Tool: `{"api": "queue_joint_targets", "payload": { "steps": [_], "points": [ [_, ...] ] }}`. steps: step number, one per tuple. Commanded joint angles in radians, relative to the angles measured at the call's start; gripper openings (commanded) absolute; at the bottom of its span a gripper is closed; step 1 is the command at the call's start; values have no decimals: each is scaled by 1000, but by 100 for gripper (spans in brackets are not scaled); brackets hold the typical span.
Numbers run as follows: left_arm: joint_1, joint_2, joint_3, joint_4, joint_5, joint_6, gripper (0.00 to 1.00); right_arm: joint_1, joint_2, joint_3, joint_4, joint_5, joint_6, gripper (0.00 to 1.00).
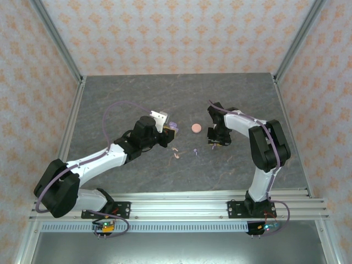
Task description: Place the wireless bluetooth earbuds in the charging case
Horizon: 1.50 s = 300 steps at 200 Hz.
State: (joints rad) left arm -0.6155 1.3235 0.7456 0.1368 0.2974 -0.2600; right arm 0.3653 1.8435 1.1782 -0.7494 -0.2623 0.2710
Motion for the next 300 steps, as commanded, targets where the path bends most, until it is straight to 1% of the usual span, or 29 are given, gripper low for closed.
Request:
{"api": "queue_joint_targets", "payload": {
  "steps": [1, 44, 89, 147, 188, 230, 245, 268, 300],
  "points": [
    [-7, -15, 24, -12, -26, 12, 19, 8, 35, 17, -19, -74, -5, 29],
    [-7, -15, 22, -13, -27, 14, 19, 10, 52, 22, -25, -64, -9, 25],
    [-7, -13, 26, -15, -26, 12, 19, 10, 30, 18, -22, -52, -3, 22],
    [-7, 10, 27, 4, -7, 1, 19, 9, 11, 25, 1, -101, -28, 21],
    [-7, 54, 4, 77, 21, -33, 19, 10, -30, 13, 43, -170, -26, 21],
    [-9, 104, -60, 231, 64, -58, 19, 6, -91, -1, 106, -259, 5, 21],
    [-9, 115, -86, 282, 74, -54, 19, 4, -115, -6, 131, -296, 19, 21],
    [-9, 125, -125, 364, 124, -25, 19, 4, -149, -12, 167, -355, 41, 21],
    [-9, 126, -141, 378, 166, 21, 19, 4, -198, -17, 210, -422, 69, 21]
  ]
}}
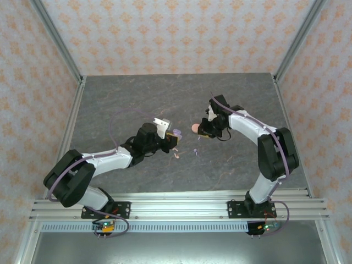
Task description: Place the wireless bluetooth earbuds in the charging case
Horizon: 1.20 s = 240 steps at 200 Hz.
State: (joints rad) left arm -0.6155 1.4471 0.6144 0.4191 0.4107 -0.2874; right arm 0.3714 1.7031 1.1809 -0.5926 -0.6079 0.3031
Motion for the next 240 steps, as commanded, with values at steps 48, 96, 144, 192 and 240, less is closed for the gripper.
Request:
{"api": "queue_joint_targets", "payload": {
  "steps": [48, 96, 144, 192, 240],
  "points": [
    [-9, 36, 0, 144, 133, 50, 19, -1, -125, -29, 129, -127, 73, 21],
    [-15, 62, 23, 153, 160, 53, 19, 1, -156, -29, 165, -151, 89, 21],
    [-18, 79, 44, 180, 170, 25, 19, 13, -166, -27, 179, -157, 96, 21],
    [-18, 102, 76, 188, 139, -35, 19, 20, -164, -29, 178, -153, 95, 21],
    [-19, 107, 94, 189, 128, -56, 19, 28, -159, -27, 175, -152, 91, 21]
  ]
}}
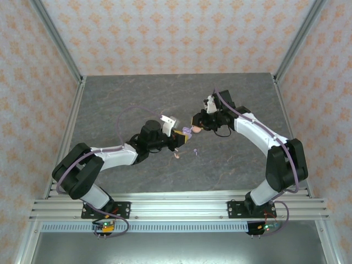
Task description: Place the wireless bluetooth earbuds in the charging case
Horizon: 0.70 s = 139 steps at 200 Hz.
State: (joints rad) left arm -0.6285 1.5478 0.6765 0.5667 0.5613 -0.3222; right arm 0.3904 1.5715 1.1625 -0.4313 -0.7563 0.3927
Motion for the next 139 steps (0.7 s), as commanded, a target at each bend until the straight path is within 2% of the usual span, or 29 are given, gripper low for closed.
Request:
{"api": "queue_joint_targets", "payload": {
  "steps": [1, 139],
  "points": [
    [-5, 6, 32, 41, -23, -21, 19, 9, -27, -9, 14, -3, 2, 21],
    [-14, 20, 64, 25, -36, -31, 19, 27, -2, 0, -1, -15, -4, 21]
  ]
}}
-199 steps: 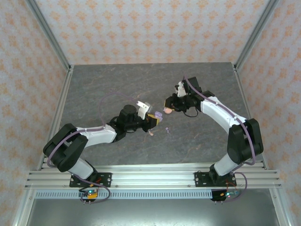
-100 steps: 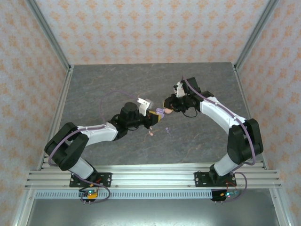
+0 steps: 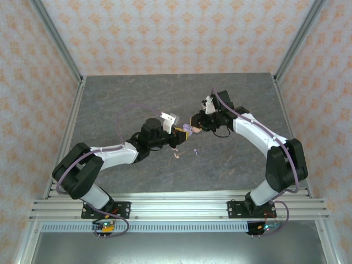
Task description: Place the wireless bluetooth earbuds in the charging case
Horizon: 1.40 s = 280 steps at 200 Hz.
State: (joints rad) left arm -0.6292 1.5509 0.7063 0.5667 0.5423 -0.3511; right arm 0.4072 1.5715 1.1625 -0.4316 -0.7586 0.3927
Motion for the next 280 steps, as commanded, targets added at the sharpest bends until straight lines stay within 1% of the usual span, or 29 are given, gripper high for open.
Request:
{"api": "queue_joint_targets", "payload": {
  "steps": [1, 47, 88, 113, 129, 158, 173, 199, 219, 233, 258, 280],
  "points": [
    [-13, 17, 35, 24, -17, -3, 19, 11, -3, 0, -1, -13, -4, 21],
    [-15, 15, 35, 17, -61, -6, 19, 18, 4, 3, -13, -10, -14, 21],
    [-16, 12, 35, 22, -67, -6, 19, 24, 14, 3, -25, -10, -19, 22],
    [-17, 9, 31, 24, -72, -5, 19, 26, 16, 8, -31, -7, -22, 26],
    [-17, 6, 28, 22, -74, -2, 19, 27, 14, 10, -36, -2, -24, 30],
    [-18, 1, 29, 10, -76, 10, 19, 27, 0, 13, -44, 11, -27, 42],
    [-18, -3, 29, -4, -79, 18, 19, 28, -14, 16, -52, 36, -31, 47],
    [-20, -23, 23, -37, -103, 42, 19, 27, -49, 14, -67, 103, -35, 52],
    [-20, -51, 15, -78, -121, 72, 19, 28, -79, 15, -103, 201, -38, 52],
    [-20, -77, 23, -145, -132, 97, 18, 25, -96, 17, -134, 264, -33, 52],
    [-20, -140, 16, -240, -164, 136, 18, 16, -120, 17, -177, 306, -31, 52],
    [-20, -192, 14, -315, -181, 162, 18, 15, -125, 14, -224, 330, -65, 52]
  ]
}}
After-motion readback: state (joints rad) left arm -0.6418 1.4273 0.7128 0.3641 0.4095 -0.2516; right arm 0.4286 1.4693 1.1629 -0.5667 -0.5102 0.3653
